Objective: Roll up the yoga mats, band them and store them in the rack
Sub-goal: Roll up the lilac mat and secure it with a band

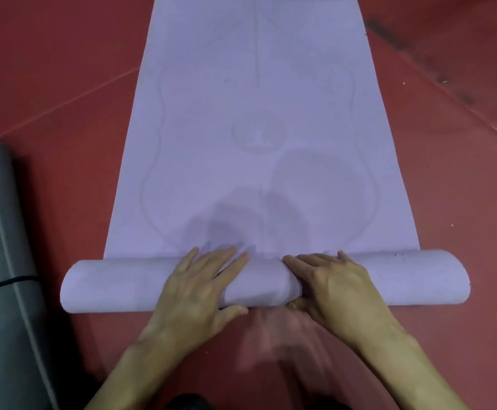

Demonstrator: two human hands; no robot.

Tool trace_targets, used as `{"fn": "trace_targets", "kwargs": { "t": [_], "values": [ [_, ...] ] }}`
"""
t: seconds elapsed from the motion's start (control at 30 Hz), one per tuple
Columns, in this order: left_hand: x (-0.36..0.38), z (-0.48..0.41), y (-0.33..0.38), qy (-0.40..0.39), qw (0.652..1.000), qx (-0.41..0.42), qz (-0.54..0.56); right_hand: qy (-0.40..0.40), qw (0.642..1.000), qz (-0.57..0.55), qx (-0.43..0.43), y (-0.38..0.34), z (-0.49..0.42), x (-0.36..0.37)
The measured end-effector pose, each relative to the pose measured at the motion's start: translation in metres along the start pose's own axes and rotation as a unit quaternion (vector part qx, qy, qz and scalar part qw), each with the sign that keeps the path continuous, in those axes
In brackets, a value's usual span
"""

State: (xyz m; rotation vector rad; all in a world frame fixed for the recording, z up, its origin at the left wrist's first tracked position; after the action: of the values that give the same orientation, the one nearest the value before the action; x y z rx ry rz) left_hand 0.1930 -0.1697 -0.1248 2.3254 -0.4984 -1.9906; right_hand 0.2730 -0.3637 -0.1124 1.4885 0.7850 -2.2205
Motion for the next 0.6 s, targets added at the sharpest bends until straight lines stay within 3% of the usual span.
{"fn": "trace_targets", "kwargs": {
  "t": [0.2,0.47,0.6],
  "values": [
    [0.002,0.008,0.009,0.102,0.993,-0.028,0.046,-0.022,0.999,-0.038,0.005,-0.002,-0.008,-0.006],
    [0.003,-0.042,-0.024,0.018,0.995,-0.058,0.075,0.09,0.996,-0.001,-0.001,-0.001,-0.009,-0.009],
    [-0.003,-0.023,-0.008,0.074,0.994,-0.073,0.019,0.096,0.995,-0.008,0.0,0.001,-0.013,-0.009]
  ]
}}
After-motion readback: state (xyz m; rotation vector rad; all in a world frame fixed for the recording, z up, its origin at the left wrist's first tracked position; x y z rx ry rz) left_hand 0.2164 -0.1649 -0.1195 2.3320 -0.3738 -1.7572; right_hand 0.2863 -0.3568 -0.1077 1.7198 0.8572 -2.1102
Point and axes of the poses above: each hand's wrist, its own z-axis away from the middle knuckle, its own x-axis out of the palm, y = z × x, the point moved 7 cm from there along -z, towards the middle knuckle, and after that the axes turned 3 degrees about -z, right-handed, at the moved point
